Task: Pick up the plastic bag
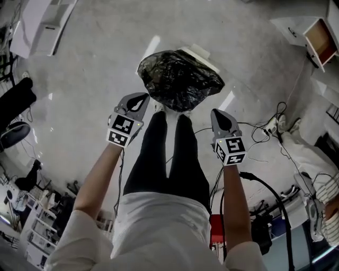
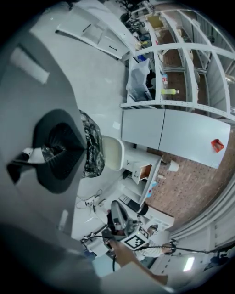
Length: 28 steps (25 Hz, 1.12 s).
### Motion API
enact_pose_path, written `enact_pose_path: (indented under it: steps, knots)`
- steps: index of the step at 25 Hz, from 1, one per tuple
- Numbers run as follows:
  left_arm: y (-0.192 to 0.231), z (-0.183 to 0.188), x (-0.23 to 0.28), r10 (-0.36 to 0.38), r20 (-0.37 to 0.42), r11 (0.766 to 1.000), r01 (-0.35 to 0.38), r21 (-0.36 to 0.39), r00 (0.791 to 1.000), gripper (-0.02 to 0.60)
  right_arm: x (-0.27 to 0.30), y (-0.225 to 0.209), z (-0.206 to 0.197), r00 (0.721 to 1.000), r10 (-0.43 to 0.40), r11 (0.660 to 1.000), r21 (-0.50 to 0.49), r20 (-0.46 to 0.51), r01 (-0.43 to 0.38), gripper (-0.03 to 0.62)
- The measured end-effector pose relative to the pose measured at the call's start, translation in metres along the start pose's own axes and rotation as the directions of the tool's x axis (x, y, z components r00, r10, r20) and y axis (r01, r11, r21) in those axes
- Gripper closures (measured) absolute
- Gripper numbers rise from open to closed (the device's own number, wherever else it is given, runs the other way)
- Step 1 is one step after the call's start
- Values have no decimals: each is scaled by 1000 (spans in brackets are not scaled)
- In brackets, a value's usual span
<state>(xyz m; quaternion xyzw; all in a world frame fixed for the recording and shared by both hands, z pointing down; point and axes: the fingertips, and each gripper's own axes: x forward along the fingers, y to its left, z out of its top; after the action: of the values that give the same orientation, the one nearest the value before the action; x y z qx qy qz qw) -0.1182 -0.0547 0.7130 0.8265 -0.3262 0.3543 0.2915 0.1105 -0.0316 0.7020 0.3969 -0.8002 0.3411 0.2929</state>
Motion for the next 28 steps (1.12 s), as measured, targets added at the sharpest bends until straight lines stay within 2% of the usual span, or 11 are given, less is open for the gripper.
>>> enact_pose_path:
  steps: [2, 4, 9, 15, 18, 20, 22, 23, 25, 26, 28]
  knots:
    - [11, -15, 21, -1, -10, 1000, 1, -3, 1000, 578, 19, -15, -16, 999, -29, 1000, 9, -16, 29, 581]
    - [27, -30, 40, 1, -22, 1000, -1, -10, 1000, 578, 38, -29, -33, 998, -51, 998, 21, -37, 52, 542]
    - [76, -68, 84, 9, -76, 1000, -11, -28, 997, 577, 80, -64, -75, 993, -85, 995, 38, -83, 89, 536]
    - [123, -107, 136, -11, -123, 998, 3, -59, 992, 445, 124, -125, -121, 978, -176, 981, 62, -111, 183, 477]
    - [140, -131, 150, -35, -166, 993, 15, -118, 986, 367, 133, -150, -140, 967, -220, 966, 107, -127, 234, 420]
    - [150, -142, 161, -54, -172, 984, 24, -174, 984, 300, 139, -163, -147, 968, -216, 958, 164, -128, 236, 388]
    - [157, -151, 172, -86, -178, 971, 42, -236, 980, 218, 147, -171, -153, 972, -196, 946, 235, -127, 222, 320]
    - [160, -156, 177, -104, -182, 963, 53, -266, 978, 209, 152, -175, -156, 975, -184, 940, 267, -127, 213, 285]
    - [166, -163, 187, -149, -176, 938, 83, -337, 973, 134, 162, -180, -161, 981, -154, 930, 318, -121, 185, 254]
    - [167, -164, 193, -181, -158, 917, 109, -383, 971, 124, 167, -180, -163, 985, -131, 926, 340, -114, 163, 251]
    - [163, -166, 203, -263, -103, 860, 184, -476, 959, 112, 178, -176, -165, 993, -65, 918, 385, -94, 97, 252]
